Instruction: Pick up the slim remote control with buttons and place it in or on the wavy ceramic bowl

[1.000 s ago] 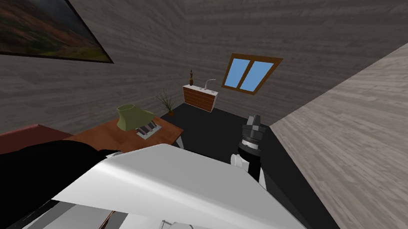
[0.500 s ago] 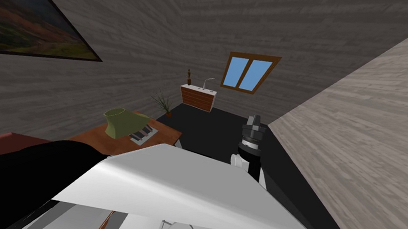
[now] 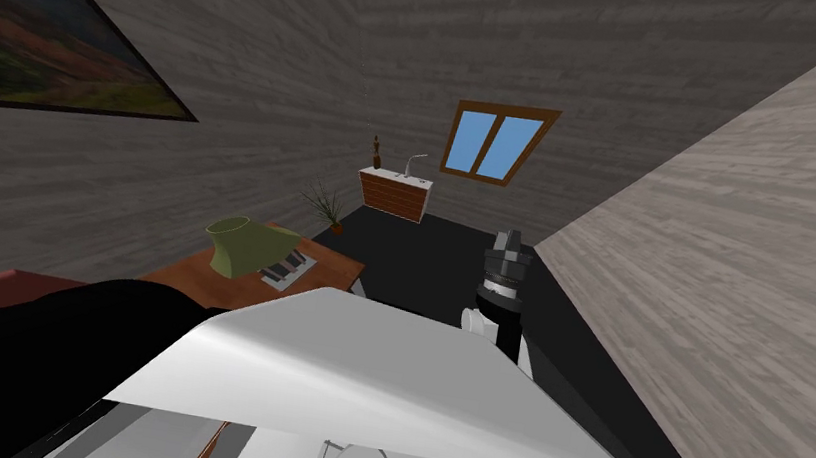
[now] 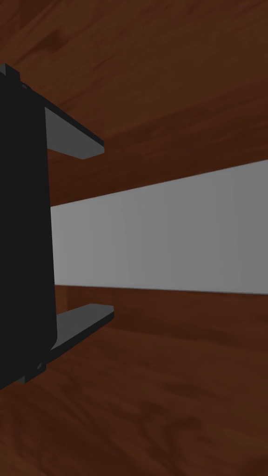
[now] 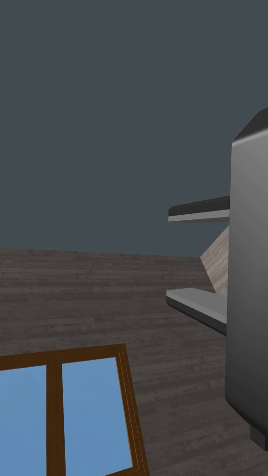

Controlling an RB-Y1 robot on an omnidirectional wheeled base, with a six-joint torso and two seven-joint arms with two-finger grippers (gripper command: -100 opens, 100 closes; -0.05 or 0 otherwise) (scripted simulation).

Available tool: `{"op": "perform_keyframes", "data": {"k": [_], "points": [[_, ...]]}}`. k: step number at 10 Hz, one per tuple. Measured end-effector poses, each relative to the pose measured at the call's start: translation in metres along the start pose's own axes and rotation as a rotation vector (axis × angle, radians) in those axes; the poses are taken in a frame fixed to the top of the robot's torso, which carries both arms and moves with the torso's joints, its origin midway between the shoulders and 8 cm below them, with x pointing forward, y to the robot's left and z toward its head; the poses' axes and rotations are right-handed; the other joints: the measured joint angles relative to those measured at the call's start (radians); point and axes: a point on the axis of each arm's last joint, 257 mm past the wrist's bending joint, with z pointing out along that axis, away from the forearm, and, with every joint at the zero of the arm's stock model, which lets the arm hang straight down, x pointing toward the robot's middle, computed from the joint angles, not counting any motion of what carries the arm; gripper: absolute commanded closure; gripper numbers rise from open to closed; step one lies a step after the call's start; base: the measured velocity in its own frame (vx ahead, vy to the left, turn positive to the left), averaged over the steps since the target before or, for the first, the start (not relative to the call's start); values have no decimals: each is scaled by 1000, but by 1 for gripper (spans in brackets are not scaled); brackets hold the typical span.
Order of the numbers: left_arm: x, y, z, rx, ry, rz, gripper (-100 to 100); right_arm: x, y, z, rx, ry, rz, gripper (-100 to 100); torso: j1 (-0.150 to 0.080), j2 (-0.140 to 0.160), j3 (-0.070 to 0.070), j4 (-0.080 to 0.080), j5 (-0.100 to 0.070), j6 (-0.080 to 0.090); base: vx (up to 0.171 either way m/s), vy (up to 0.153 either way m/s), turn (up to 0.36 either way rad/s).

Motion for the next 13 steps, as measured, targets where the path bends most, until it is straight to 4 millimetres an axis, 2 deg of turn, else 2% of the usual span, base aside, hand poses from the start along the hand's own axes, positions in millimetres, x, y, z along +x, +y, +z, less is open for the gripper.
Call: {"op": "perform_keyframes", "data": {"k": [1, 5, 6, 7, 10, 11, 12, 13], "points": [[0, 0, 1, 1, -1, 0, 100, 0, 0, 0, 0, 0, 0, 0, -1, -1, -1, 0, 0, 0, 0, 0, 0], [0, 1, 1, -1, -1, -1, 100, 0, 0, 0, 0, 0, 0, 0, -2, -3, -1, 0, 0, 0, 0, 0, 0], [0, 0, 1, 0, -1, -1, 0, 0, 0, 0, 0, 0, 0, 0, -2, -3, -2, 0, 0, 0, 0, 0, 0], [0, 0, 1, 0, -1, -1, 100, 0, 0, 0, 0, 0, 0, 0, -2, -3, -2, 0, 0, 0, 23, -17, 45], [-7, 5, -17, 0, -4, 8, 100, 0, 0, 0, 0, 0, 0, 0, -5, -6, -3, -1, -1, 0, 39, -29, 39], [-7, 5, -18, -1, -3, 9, 0, 0, 0, 0, 0, 0, 0, 0, -4, -5, -3, -1, -1, 0, 0, 0, 0], [-7, 5, -18, 0, -3, 9, 100, 0, 0, 0, 0, 0, 0, 0, -3, -4, -2, -1, -1, 0, -20, -26, 96], [-20, -3, -26, 7, -25, 18, 100, 0, 0, 0, 0, 0, 0, 0, -3, -3, -1, 0, -2, 1, -41, -44, 112]]}}
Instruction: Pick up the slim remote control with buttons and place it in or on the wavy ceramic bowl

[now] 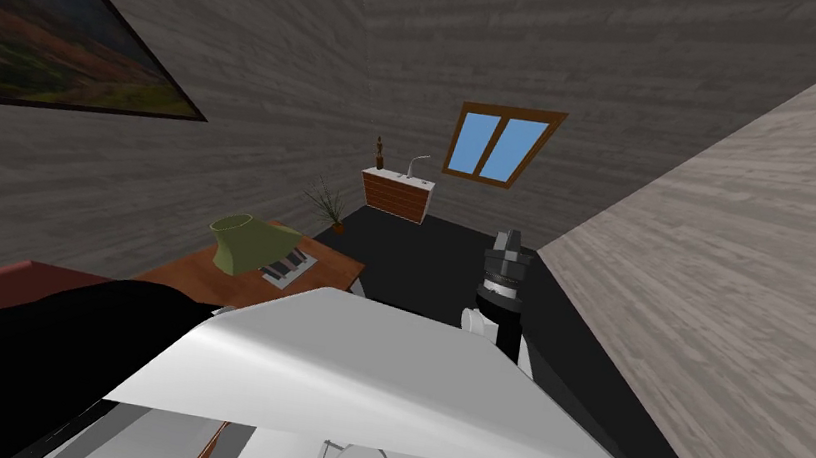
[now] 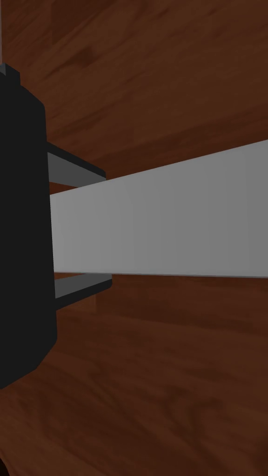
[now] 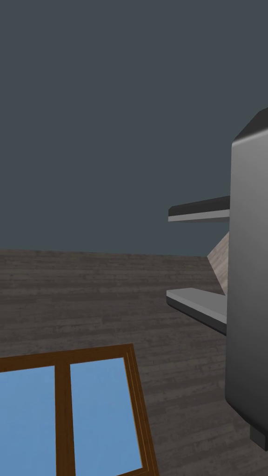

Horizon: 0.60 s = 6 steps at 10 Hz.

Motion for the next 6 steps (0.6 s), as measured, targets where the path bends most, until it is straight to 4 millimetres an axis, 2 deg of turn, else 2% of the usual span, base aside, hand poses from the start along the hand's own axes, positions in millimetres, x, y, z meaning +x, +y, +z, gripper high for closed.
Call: {"op": "perform_keyframes", "data": {"k": [2, 4, 6], "points": [[-28, -11, -10, 15, -50, 21, 100, 0, 0, 0, 0, 0, 0, 0, -2, 2, 2, 1, 0, 0, -47, -43, 70], [-48, -24, -21, 30, -81, 38, 100, 0, 0, 0, 0, 0, 0, 0, -2, 4, 3, 2, 0, 0, -57, -27, 42], [-68, -34, -32, 35, -96, 40, 100, 0, 0, 0, 0, 0, 0, 0, 0, 7, 4, 2, 0, -1, -126, 13, 0]]}}
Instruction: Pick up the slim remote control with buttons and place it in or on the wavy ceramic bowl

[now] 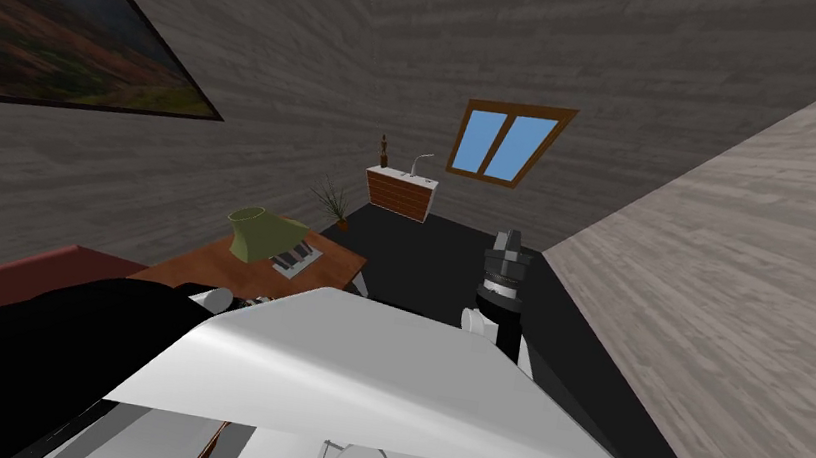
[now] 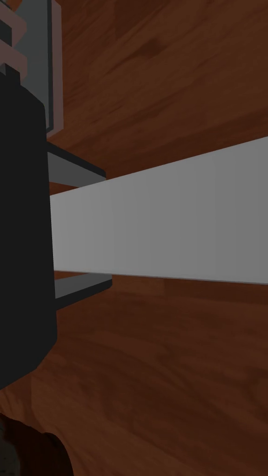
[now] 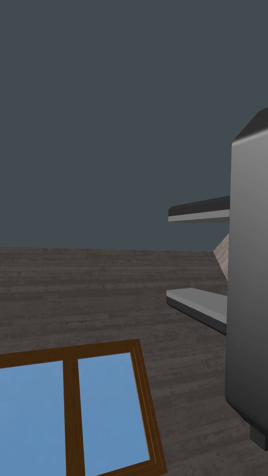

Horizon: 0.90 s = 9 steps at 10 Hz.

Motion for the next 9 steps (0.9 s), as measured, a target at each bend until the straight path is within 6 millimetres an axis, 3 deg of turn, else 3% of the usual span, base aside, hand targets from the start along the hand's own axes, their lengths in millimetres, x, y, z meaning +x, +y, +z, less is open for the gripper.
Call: {"op": "perform_keyframes", "data": {"k": [7, 9], "points": [[-52, 7, -31, -28, 9, -80, 100, 0, 0, 0, 0, 0, 0, 0, 4, 1, 1, 0, 1, -1, -146, 55, -76], [-67, 11, -41, -36, 16, -122, 100, 0, 0, 0, 0, 0, 0, 0, 4, 5, 2, 0, 0, -1, -211, 73, -163]]}}
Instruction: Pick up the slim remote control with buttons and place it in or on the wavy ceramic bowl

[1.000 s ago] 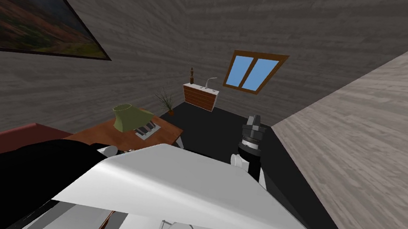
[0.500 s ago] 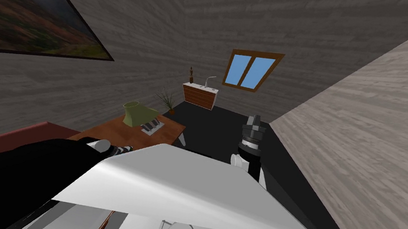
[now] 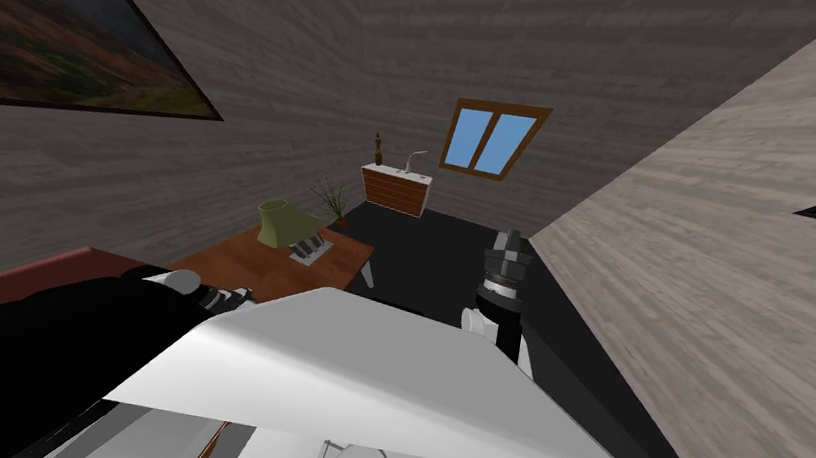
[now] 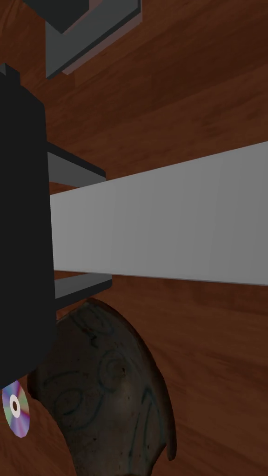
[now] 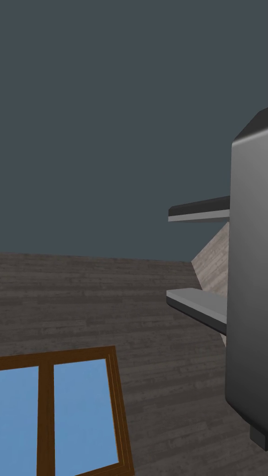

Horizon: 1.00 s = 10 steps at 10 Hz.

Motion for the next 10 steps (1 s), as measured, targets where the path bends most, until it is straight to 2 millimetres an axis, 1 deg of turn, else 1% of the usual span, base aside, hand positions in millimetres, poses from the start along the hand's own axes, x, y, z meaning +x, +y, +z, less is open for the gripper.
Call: {"op": "perform_keyframes", "data": {"k": [3, 6, 7, 9, 10], "points": [[-18, 13, -17, -13, 19, -86, 100, 0, 0, 0, 0, 0, 0, 0, 0, 1, 1, 1, 1, -2, -198, 60, -161], [-26, 27, -31, -22, 42, -182, 100, 0, 0, 0, 0, 0, 0, 0, -1, 1, 1, 1, 1, -3, -189, 51, -107], [-25, 34, -34, -27, 50, -208, 100, 0, 0, 0, 0, 0, 0, 0, -2, 0, 0, 0, 0, -4, -119, 29, -48], [-19, 52, -36, -43, 71, -248, 100, 0, 0, 0, 0, 0, 0, 0, -3, -7, -3, -1, 0, -3, -37, 15, -18], [-17, 54, -36, -47, 75, -252, -100, 0, 0, 0, 0, 0, 0, 0, -4, -11, -5, -1, 0, -2, -8, 2, 5]]}}
